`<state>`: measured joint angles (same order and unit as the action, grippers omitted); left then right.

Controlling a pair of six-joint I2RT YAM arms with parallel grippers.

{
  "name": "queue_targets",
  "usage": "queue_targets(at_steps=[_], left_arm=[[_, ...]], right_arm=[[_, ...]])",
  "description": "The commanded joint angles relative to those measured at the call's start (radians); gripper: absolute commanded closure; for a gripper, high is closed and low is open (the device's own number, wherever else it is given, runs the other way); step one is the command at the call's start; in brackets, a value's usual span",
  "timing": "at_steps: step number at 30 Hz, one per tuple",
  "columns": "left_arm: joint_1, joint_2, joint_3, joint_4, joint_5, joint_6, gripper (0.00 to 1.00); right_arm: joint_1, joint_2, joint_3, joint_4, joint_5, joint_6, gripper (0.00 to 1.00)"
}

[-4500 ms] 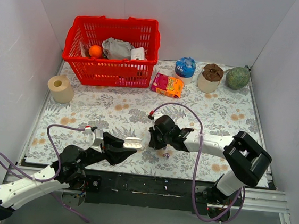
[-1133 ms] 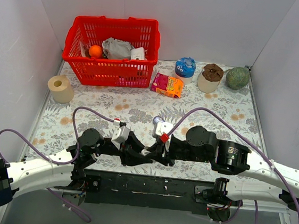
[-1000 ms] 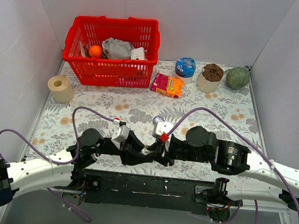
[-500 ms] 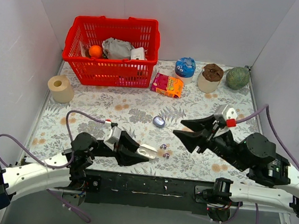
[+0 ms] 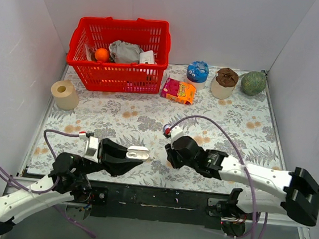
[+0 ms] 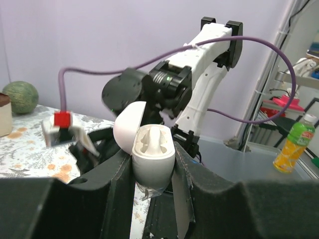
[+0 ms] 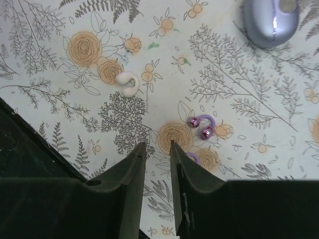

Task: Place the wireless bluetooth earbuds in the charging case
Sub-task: Pick up the earbud from the center of the board.

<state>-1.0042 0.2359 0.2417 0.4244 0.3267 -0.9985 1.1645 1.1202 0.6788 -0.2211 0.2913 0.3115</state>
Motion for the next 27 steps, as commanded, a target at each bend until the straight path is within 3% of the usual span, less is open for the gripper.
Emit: queue_targets(at_steps=[1,12,27], left_arm=[[-0.002,-0.055,-0.004,-0.104,-0.103,0.017,1.0],[-0.001,-0.061,0.013,-0.144,-0.106,0.032,1.0],[-0.002,-0.104,-0.005,-0.176,-0.12,0.037,1.0]], right_arm=[[-0.026,0.147,0.068,0.158,-0.162,0.003,0.67],[-0.077,0.394,0.15,0.255,-0.21,0.012,0.54],[-0.12,0.487,0.173,0.279,-0.254,0.005,0.54]])
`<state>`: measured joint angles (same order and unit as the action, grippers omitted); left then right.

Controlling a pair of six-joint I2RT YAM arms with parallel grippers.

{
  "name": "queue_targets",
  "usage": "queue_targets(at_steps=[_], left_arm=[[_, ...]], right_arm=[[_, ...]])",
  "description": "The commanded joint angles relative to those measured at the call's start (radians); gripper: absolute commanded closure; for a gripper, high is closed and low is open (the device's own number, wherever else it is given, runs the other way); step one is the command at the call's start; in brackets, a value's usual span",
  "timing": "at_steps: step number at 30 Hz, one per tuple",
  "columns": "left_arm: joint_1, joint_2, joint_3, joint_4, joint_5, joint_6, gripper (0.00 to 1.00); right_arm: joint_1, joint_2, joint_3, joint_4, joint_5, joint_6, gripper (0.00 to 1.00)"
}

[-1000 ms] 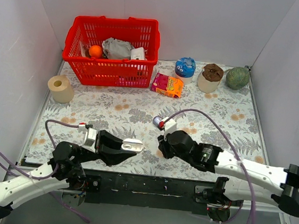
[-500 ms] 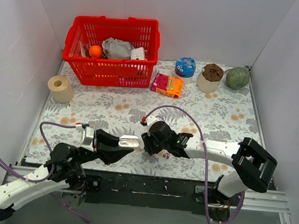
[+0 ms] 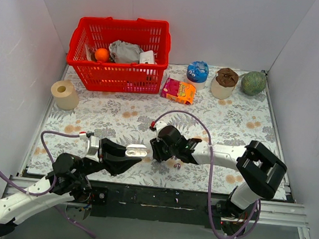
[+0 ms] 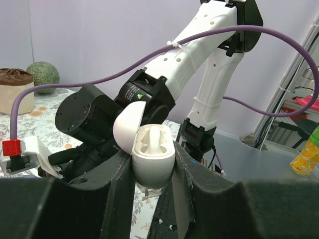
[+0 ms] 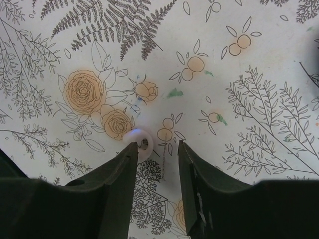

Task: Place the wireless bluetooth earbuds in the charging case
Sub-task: Pick up the earbud from the center of the board.

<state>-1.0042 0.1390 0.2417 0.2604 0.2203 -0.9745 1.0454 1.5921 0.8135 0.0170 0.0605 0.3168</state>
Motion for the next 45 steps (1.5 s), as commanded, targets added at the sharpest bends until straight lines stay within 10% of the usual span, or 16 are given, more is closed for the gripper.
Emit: queue_targets(at_steps=[1,26,45], left_arm=[[-0.002,-0.006,-0.005,-0.012,-0.012,0.011,1.0],[-0.001,0.016,-0.01,-0.01,-0.007,-0.004,1.0],[-0.002,0.016,-0.013,-0.01,-0.001,-0.009,1.0]], right_arm=[[-0.001,0.019,0.036,0.043,-0.028,-0.001,0.54],[-0.001,0.071,-0.022,0.046,-0.048,0.013,0.55],[0.002,0.077,-0.049,0.066,-0.111,0.031,0.74]])
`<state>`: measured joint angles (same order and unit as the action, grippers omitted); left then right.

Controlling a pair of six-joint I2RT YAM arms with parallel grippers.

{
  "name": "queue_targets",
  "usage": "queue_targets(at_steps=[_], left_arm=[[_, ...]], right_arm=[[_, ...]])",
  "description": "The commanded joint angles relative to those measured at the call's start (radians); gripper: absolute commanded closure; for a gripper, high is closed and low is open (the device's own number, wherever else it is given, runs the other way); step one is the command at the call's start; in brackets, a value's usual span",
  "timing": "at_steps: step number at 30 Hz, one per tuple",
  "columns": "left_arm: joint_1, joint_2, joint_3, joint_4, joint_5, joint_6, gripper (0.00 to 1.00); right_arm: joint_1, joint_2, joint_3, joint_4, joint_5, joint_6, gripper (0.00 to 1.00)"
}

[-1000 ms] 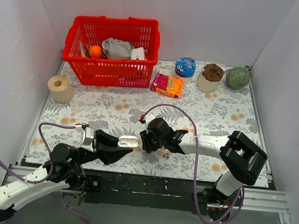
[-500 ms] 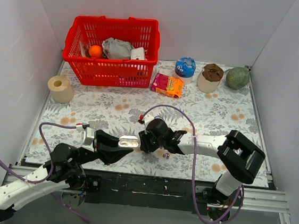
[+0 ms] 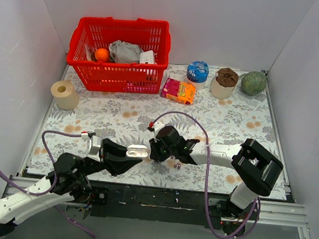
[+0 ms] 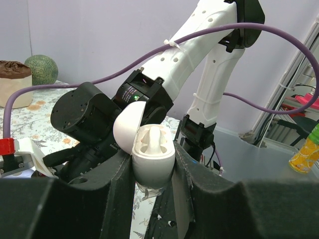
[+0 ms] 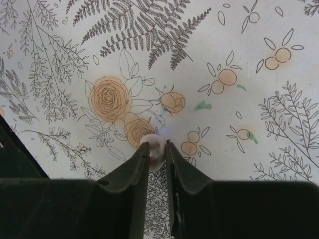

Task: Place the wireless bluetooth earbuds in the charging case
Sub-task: Pick up the earbud from the center of the board.

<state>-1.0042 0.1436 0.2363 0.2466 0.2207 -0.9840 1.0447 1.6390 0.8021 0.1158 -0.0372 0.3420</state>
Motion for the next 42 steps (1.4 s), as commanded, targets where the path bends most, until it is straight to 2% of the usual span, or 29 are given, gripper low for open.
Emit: queue_targets(at_steps=[1,9,14,17,20,23,26,27,32,33,38,42], left_arm=[[-0.001,0.011,-0.006,0.003,-0.001,0.001,1.0],[-0.002,0.017,-0.006,0.003,-0.001,-0.001,1.0],[-0.002,0.01,-0.008,0.003,0.0,-0.005,1.0],[-0.002,0.007,-0.009,0.002,0.0,-0.007,1.0],[-0.002,0.008,-0.009,0.002,-0.001,-0.007,1.0],[-0.002,0.01,-0.006,-0.001,-0.001,-0.007,1.0],[-0.002,0.01,-0.002,-0.009,-0.004,-0.002,1.0],[-0.002,0.008,0.004,-0.01,-0.004,-0.001,1.0],[-0.002,0.028,0.001,0.002,-0.009,0.025,1.0],[-0.002,0.034,0.0,0.011,-0.003,0.034,1.0],[-0.002,0.103,-0.015,0.126,0.002,0.085,1.0],[-0.002,0.192,-0.017,0.258,0.029,0.088,1.0]], right_arm=[[0.003,0.028,-0.041,-0.031,-0.013,0.009,0.74],[0.009,0.024,-0.06,-0.027,-0.015,0.02,0.7],[0.009,0.022,-0.064,-0.022,-0.009,0.023,0.72],[0.009,0.015,-0.07,-0.015,-0.004,0.025,0.78],[0.009,-0.002,-0.078,-0.007,0.011,0.028,0.9],[0.009,-0.07,-0.083,-0.016,0.034,0.025,0.96],[0.009,-0.206,-0.067,-0.099,0.106,-0.023,0.99],[0.009,-0.297,-0.048,-0.129,0.123,-0.04,0.99],[0.011,-0.566,0.093,-0.466,0.146,-0.205,0.99],[0.011,-0.632,0.127,-0.507,0.107,-0.263,0.99],[0.054,-0.743,0.354,-0.781,-0.009,-0.4,0.99],[0.066,-0.786,0.443,-0.866,-0.122,-0.443,0.99]])
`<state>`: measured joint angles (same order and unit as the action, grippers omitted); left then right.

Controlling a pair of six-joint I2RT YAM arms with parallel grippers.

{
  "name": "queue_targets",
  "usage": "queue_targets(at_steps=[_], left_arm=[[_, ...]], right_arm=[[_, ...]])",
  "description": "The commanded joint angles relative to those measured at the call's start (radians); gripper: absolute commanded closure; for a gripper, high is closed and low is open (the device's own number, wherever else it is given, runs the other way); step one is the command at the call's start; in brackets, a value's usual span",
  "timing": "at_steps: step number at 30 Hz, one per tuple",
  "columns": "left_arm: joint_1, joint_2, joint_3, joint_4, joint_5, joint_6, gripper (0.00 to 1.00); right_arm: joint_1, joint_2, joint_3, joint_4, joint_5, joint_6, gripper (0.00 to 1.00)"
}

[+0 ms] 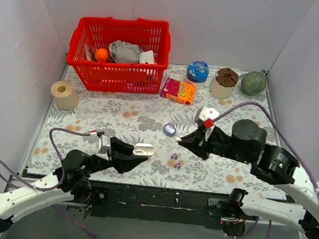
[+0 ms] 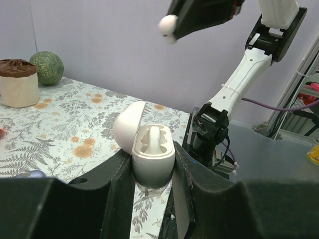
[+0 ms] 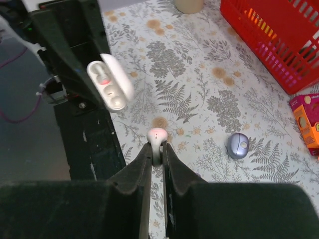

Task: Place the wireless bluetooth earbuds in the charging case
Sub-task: Pick up the earbud from the center of the board, then place the earbud in the charging case.

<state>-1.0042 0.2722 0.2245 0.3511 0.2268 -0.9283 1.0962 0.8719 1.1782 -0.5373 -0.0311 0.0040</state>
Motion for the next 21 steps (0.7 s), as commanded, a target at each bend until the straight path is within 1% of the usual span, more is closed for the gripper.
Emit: queue_targets(at_steps=[1,3,4,8,13,17,21], left_arm=[[-0.002,0.12,0.002,0.181,0.046,0.031,1.0],[-0.002,0.175,0.036,0.204,0.092,0.028,1.0],[-0.001,0.235,0.048,0.213,0.135,0.017,1.0],[0.001,0.355,0.098,0.27,0.225,-0.007,1.0],[-0.001,0.436,0.134,0.302,0.281,-0.01,1.0],[-0.001,0.479,0.159,0.318,0.312,-0.007,1.0],[-0.002,0.527,0.188,0.327,0.344,-0.007,1.0]], right_arm=[[0.016,-0.02,0.078,-0.222,-0.142,-0.113,0.99],[0.017,-0.016,0.106,-0.252,-0.18,-0.124,0.99],[0.021,-0.016,0.107,-0.257,-0.19,-0.128,0.99],[0.027,-0.025,0.08,-0.244,-0.216,-0.127,0.99],[0.034,-0.045,0.015,-0.178,-0.228,-0.111,0.99],[0.04,-0.044,-0.011,-0.121,-0.237,-0.104,0.99],[0.045,-0.027,-0.022,-0.099,-0.242,-0.105,0.99]])
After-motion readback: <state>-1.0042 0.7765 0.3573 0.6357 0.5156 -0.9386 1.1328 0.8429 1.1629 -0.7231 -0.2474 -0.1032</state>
